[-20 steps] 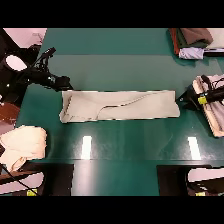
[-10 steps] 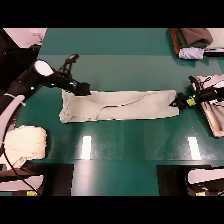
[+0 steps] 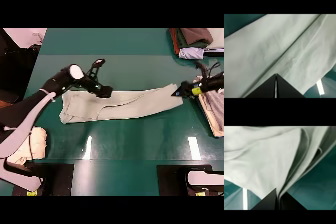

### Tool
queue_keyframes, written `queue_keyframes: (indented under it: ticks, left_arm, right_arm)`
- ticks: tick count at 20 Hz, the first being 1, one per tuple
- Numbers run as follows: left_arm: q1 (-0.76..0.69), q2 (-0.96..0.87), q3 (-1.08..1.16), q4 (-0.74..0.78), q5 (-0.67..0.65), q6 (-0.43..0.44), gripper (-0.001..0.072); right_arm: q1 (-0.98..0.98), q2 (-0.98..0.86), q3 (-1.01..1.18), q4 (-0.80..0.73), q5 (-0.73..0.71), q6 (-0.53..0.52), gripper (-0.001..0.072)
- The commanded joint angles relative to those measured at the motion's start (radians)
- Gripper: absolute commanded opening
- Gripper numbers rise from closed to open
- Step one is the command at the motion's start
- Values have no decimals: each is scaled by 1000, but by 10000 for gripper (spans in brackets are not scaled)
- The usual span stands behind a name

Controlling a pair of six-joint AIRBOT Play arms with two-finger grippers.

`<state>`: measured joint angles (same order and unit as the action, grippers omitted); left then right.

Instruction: Fold the shirts.

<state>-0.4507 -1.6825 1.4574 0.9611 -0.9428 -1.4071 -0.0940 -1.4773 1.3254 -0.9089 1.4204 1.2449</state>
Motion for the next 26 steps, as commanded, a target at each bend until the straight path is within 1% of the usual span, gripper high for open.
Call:
queue_keyframes:
  ticks: [1, 5, 12, 14, 17, 19, 22, 26]
  left_arm:
    - [-67, -125, 127, 0, 11, -34, 26]
    - [-113, -196, 164, -3, 19, -37, 25]
    - [-127, -229, 164, 0, 23, -37, 25]
    - [-124, -229, 165, 0, 6, -37, 25]
    - [-99, -212, 180, 23, -53, -36, 25]
    - [-61, -164, 179, 42, -64, -37, 25]
    - [32, -55, 180, 89, -75, -35, 25]
    - [202, 117, 180, 167, -111, -33, 26]
  right_arm:
    - [80, 79, 141, 2, 50, 97, 13]
    - [200, 89, 312, 2, 56, 150, 13]
    - [384, 1, 526, 0, 59, 150, 13]
    - [418, -24, 562, 0, 65, 148, 13]
    - [461, -37, 586, 0, 58, 133, 13]
    - [489, -37, 586, 0, 44, 130, 13]
    - [548, -37, 586, 1, 8, 115, 13]
    - [690, -56, 586, 2, -128, 111, 14]
